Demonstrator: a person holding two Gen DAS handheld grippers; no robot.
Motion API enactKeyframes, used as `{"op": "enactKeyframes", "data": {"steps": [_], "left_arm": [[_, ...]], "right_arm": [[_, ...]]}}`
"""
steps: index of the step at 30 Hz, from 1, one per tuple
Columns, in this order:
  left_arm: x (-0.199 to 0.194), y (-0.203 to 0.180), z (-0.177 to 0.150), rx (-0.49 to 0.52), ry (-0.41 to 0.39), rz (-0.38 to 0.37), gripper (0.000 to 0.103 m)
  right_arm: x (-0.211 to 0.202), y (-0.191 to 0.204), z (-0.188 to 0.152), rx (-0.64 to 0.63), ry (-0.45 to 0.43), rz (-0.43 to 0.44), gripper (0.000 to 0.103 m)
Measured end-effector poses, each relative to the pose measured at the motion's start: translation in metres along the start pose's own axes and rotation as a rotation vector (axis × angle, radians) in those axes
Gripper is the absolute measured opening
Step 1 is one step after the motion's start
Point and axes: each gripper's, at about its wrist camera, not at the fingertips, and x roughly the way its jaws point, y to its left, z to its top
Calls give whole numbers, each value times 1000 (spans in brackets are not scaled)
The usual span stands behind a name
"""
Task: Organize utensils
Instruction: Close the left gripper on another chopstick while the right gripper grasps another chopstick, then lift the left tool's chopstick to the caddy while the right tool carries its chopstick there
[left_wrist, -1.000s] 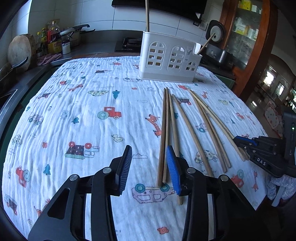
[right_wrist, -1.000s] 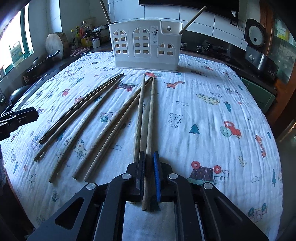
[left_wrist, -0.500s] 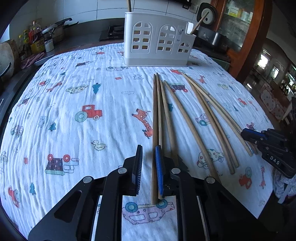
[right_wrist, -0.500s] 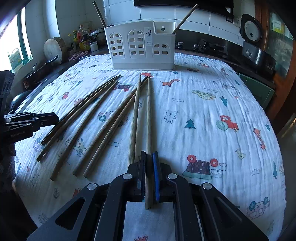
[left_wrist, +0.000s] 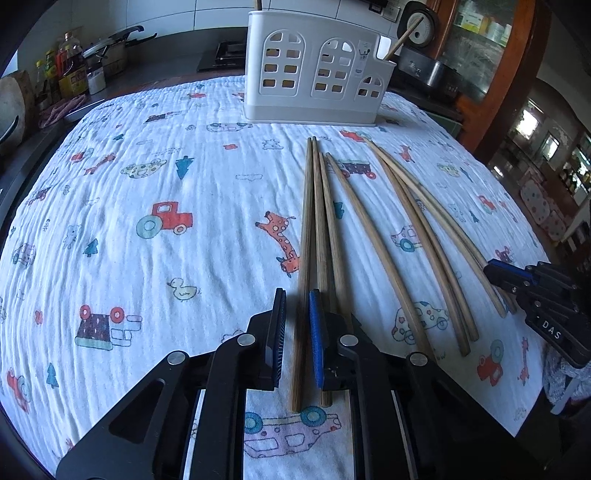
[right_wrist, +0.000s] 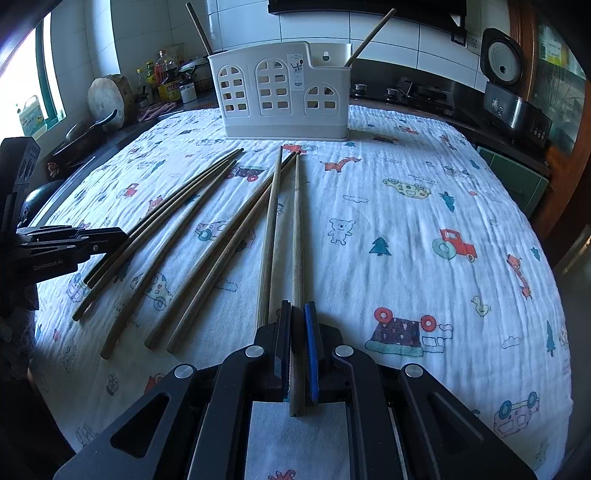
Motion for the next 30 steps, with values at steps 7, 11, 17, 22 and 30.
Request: {"op": "enactKeyframes", "data": {"steps": [7,11,17,22,30], "left_arm": [[1,-1,0,-10,1,7,12],[1,-6,-1,19,0,33,12],[1,-12,-2,37,-14,82,9],[-2,-9,-2,6,-12,52,6],[-30,-11,2,15,-78,33,6]], "right_arm": [[0,0,0,-1,-1,-1,8],[1,0,0,4,-5,-1,8],[1,1,-1,1,-10,-9,8],[-1,0,-2,6,-16,-10,7],[-21,2,7,-1,-73,-13,7]]}}
